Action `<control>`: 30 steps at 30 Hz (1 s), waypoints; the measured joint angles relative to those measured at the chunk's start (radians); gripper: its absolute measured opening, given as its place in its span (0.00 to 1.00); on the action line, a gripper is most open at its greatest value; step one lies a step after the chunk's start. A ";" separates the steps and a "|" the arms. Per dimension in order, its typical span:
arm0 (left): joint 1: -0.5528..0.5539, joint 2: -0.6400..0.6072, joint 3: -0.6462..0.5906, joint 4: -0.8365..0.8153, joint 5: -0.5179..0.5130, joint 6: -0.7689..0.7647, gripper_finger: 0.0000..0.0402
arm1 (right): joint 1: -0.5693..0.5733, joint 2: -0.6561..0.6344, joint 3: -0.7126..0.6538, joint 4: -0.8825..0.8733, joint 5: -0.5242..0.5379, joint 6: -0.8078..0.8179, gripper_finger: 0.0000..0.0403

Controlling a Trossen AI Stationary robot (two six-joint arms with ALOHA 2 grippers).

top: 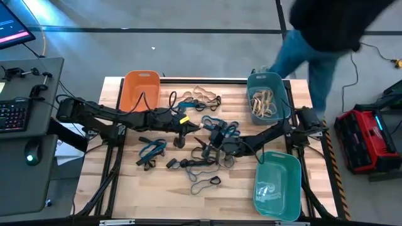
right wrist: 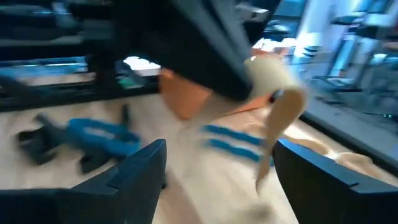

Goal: Sort rubber bands into baskets
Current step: Put the white rubber band into the blue bin

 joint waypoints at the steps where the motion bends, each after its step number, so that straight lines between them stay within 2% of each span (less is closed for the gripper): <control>1: 0.000 0.000 0.000 0.001 0.000 -0.003 0.00 | 0.000 0.010 0.019 -0.004 0.027 -0.011 0.70; 4: 0.000 0.000 0.000 0.013 -0.001 -0.006 0.00 | 0.000 0.029 0.065 -0.006 0.081 -0.040 0.70; 10: 0.000 0.000 0.000 0.062 -0.027 -0.013 0.00 | 0.000 0.034 0.116 -0.025 -0.005 -0.043 0.70; 15: 0.000 0.000 0.000 0.088 -0.039 -0.021 0.00 | 0.000 0.034 0.136 -0.045 0.008 -0.037 0.65; 19: 0.000 0.000 0.000 0.100 -0.041 -0.029 0.00 | -0.002 0.034 0.136 -0.045 0.077 -0.018 0.50; 27: -0.005 0.000 -0.005 0.106 -0.015 -0.030 0.03 | -0.002 0.034 0.134 -0.075 0.118 -0.031 0.05; 30: -0.009 0.000 -0.005 0.105 -0.014 -0.021 0.08 | -0.002 0.034 0.134 -0.092 0.119 -0.040 0.03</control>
